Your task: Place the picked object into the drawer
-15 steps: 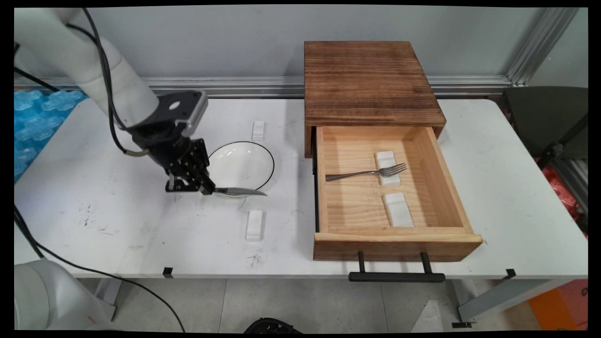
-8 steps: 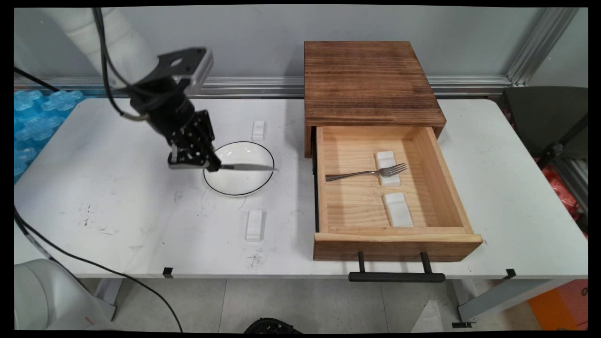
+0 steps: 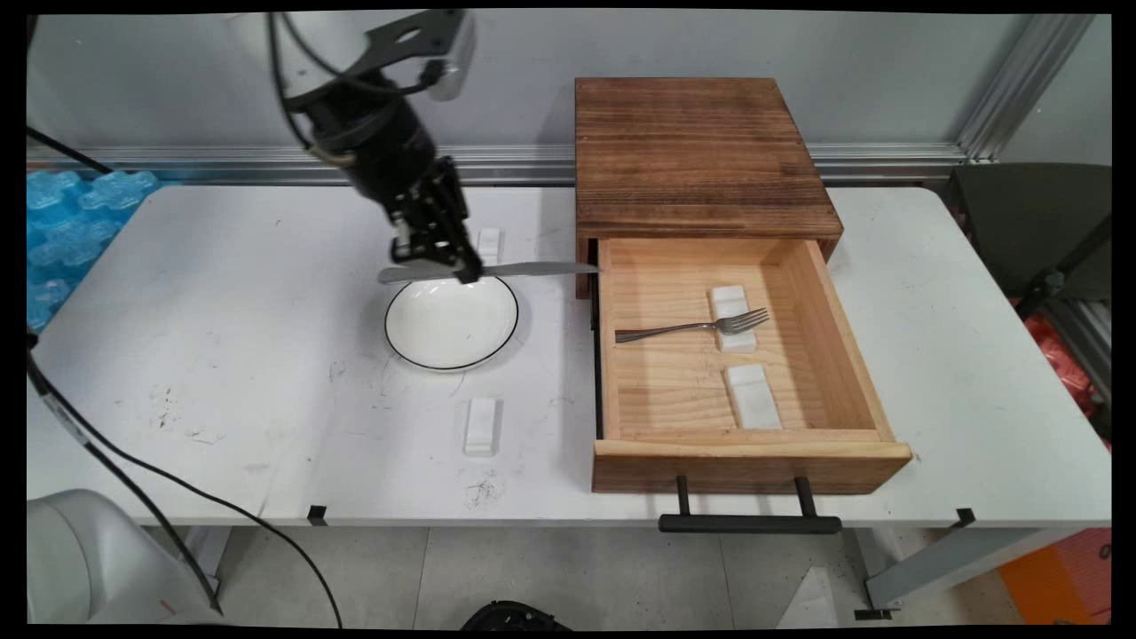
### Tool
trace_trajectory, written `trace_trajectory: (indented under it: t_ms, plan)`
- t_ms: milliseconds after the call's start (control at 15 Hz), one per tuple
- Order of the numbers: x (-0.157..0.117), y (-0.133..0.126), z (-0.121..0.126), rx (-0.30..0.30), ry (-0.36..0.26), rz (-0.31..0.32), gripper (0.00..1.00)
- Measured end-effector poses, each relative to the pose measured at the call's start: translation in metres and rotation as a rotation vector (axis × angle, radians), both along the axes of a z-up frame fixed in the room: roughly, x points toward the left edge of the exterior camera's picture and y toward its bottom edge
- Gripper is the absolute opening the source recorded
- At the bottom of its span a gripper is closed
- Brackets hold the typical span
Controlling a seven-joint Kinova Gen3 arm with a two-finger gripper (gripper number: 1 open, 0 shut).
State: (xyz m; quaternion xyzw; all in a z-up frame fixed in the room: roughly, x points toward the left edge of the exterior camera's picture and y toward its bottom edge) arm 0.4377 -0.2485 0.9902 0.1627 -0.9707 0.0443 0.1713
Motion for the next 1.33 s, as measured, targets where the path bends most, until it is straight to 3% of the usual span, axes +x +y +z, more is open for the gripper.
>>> trace_trajectory:
  t_ms: [533, 1333]
  plan:
    - [-0.09, -0.032, -0.005, -0.016, 0.042, 0.022, 0.0]
    - [-0.204, -0.075, -0.064, -0.014, 0.055, 0.019, 0.0]
